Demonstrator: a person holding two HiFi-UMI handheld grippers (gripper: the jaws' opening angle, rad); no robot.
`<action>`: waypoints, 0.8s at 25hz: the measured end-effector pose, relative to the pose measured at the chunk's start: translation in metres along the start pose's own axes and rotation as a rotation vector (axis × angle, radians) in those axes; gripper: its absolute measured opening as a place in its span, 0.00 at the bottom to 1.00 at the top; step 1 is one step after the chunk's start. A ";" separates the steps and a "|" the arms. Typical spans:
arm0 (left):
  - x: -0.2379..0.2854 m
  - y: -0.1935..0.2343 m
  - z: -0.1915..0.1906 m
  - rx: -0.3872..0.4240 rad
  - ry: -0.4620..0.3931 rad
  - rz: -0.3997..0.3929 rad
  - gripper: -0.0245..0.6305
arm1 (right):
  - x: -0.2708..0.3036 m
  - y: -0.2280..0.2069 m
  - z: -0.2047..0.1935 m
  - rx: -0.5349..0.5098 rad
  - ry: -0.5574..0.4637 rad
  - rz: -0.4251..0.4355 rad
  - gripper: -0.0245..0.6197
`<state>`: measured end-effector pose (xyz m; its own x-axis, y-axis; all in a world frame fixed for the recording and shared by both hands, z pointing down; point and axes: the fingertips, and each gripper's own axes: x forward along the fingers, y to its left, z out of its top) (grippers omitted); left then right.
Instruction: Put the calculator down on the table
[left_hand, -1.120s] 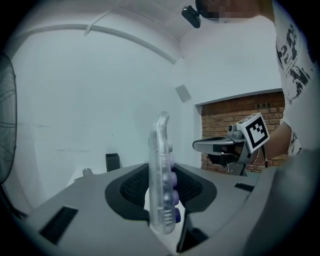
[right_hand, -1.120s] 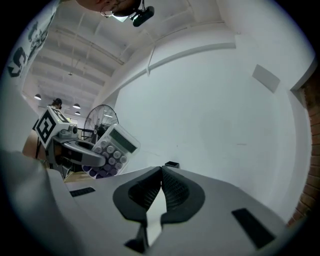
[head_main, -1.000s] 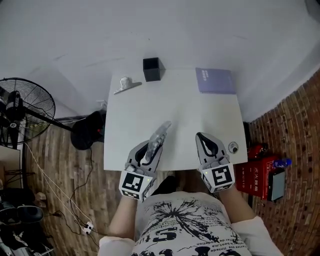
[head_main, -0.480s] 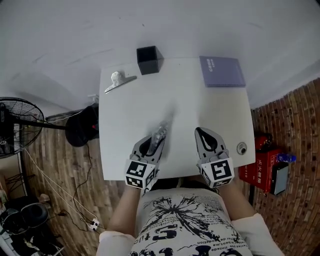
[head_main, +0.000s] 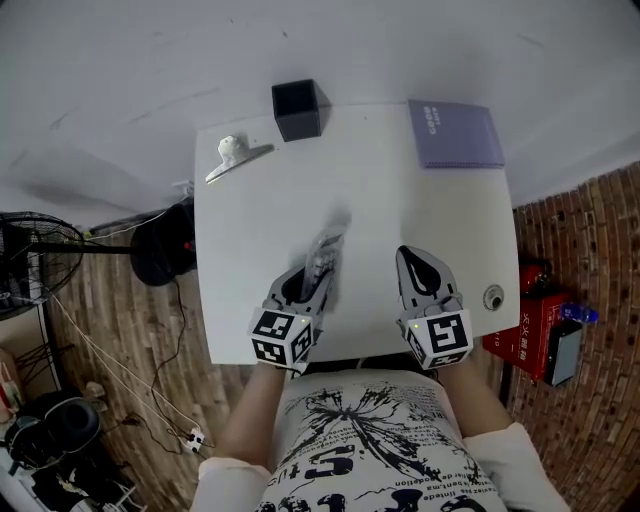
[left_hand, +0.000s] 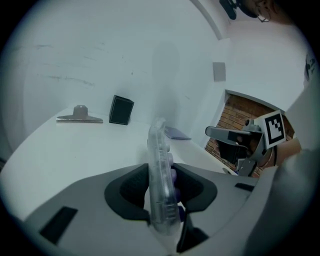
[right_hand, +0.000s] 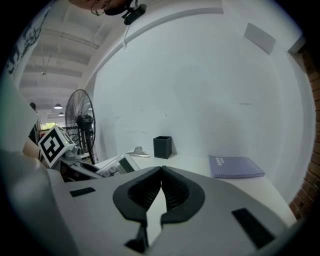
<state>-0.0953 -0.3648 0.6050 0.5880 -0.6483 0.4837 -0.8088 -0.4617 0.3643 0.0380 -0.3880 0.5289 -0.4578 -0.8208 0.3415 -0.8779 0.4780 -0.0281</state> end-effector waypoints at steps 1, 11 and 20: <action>0.001 0.003 0.000 -0.017 0.001 0.005 0.27 | 0.002 0.001 -0.001 0.000 0.002 0.003 0.06; 0.000 0.041 -0.002 -0.132 0.013 0.110 0.32 | 0.008 0.009 0.003 -0.035 0.005 -0.008 0.06; -0.003 0.065 -0.019 -0.072 0.066 0.202 0.37 | 0.013 0.021 0.005 -0.061 0.027 0.004 0.06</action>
<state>-0.1492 -0.3813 0.6423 0.4156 -0.6808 0.6032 -0.9086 -0.2805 0.3095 0.0125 -0.3906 0.5279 -0.4570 -0.8105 0.3664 -0.8655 0.5002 0.0271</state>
